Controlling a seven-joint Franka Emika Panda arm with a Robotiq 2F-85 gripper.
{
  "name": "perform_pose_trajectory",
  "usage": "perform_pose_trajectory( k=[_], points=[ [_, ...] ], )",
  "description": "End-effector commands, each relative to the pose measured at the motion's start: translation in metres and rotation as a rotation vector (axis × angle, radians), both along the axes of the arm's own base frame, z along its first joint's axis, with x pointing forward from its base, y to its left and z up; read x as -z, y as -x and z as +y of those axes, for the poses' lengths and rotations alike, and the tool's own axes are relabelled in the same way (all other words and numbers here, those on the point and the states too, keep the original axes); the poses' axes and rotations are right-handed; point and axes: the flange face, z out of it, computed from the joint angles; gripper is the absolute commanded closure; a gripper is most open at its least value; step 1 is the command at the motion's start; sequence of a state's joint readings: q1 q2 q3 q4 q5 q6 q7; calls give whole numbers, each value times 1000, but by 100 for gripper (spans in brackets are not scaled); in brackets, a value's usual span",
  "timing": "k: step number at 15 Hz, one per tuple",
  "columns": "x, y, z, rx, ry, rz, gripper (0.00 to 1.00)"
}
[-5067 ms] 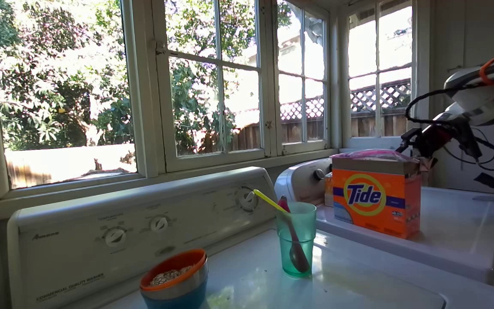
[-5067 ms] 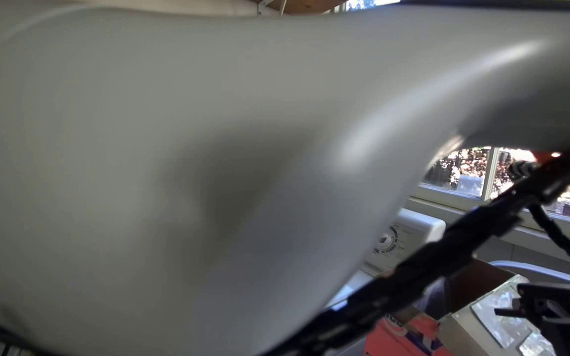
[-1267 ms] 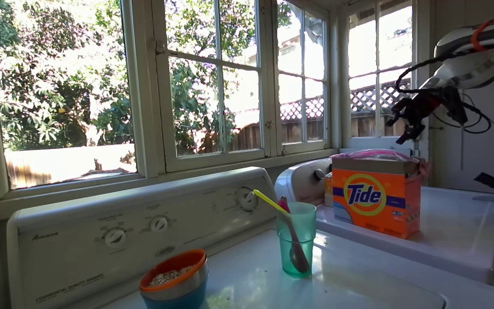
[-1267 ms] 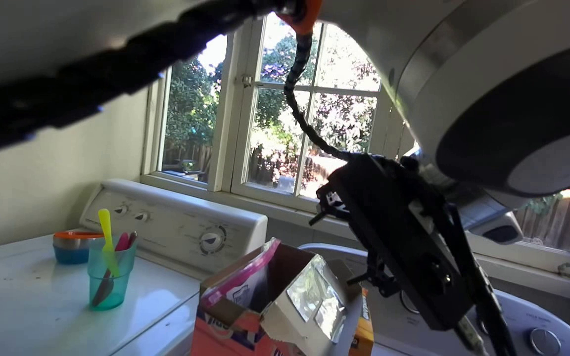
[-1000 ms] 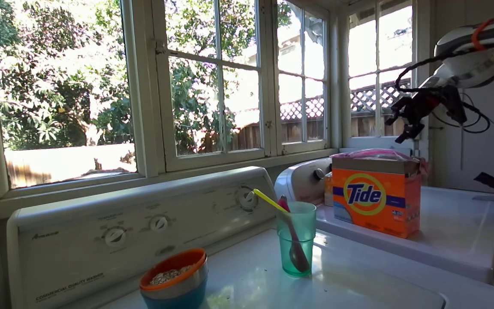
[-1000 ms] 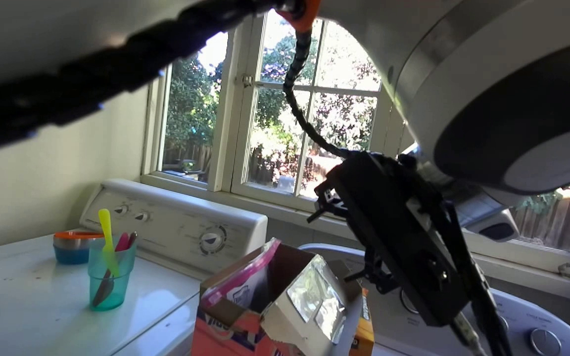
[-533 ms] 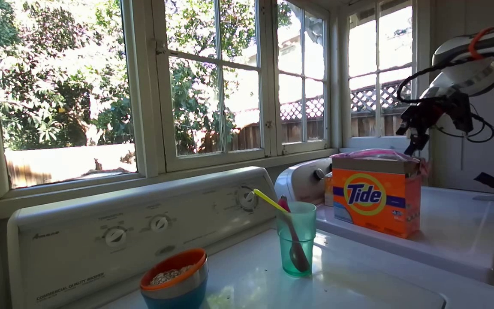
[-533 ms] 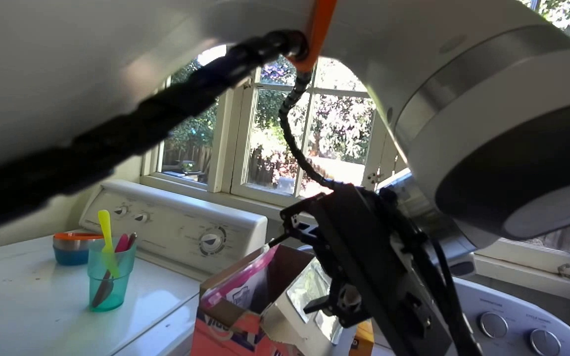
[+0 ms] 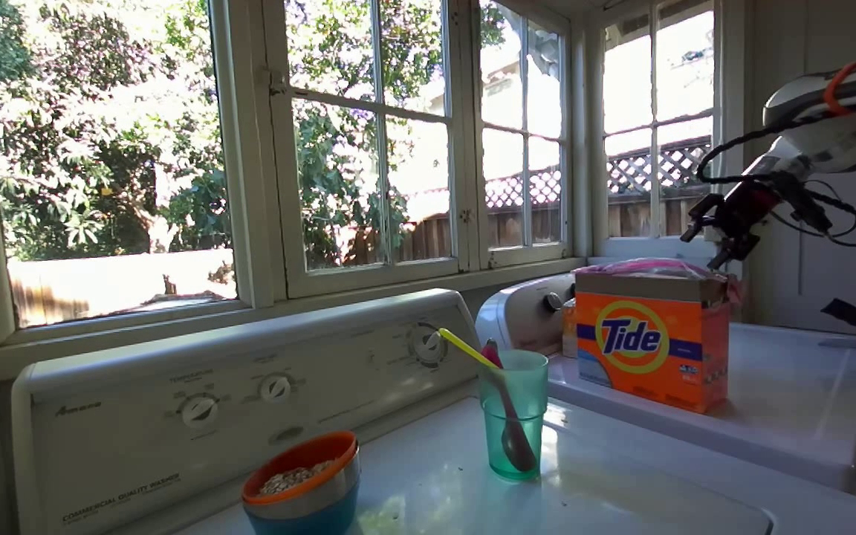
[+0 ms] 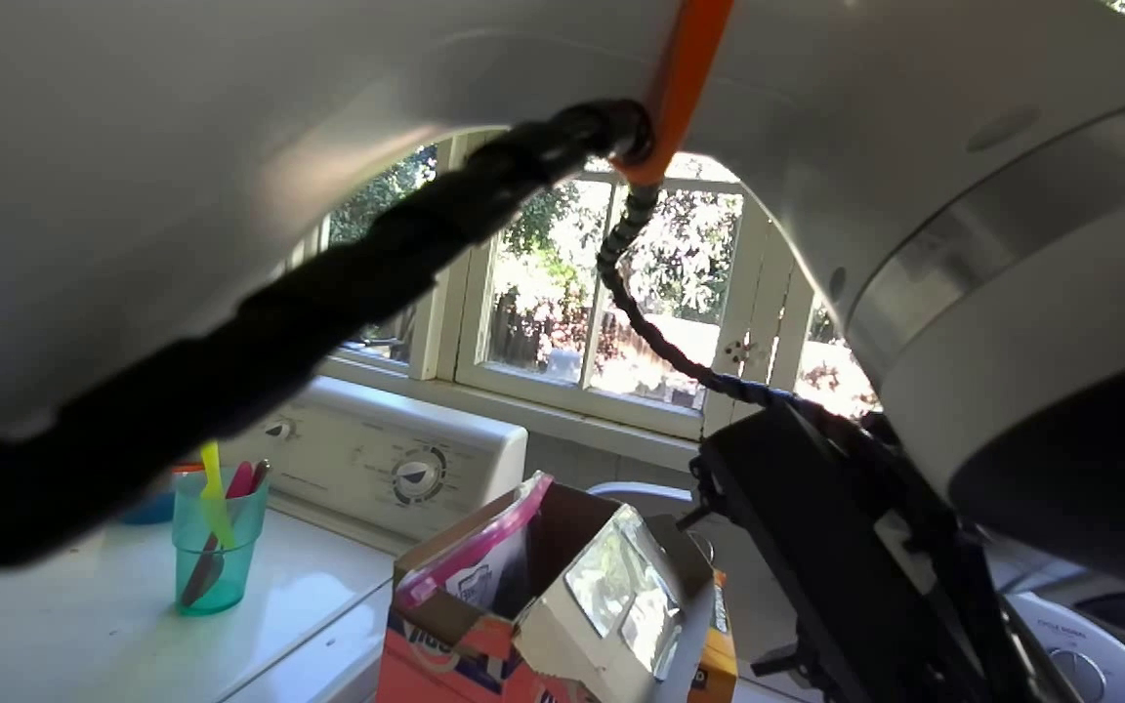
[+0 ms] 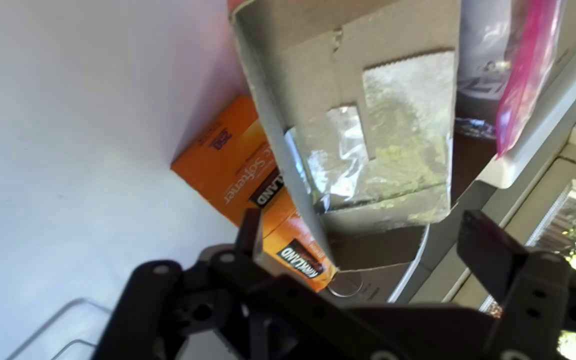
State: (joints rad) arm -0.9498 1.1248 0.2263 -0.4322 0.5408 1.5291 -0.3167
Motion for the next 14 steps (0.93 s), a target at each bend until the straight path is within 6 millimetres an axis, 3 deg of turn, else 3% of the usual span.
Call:
perform_pose_trajectory(
  k=[1, 6, 14],
  points=[
    [10, -6, 1, 65, 39, 99, 0],
    [22, -13, 4, 125, 58, 183, 0],
    [59, -21, 26, 51, -71, 228, 0]
  ],
)
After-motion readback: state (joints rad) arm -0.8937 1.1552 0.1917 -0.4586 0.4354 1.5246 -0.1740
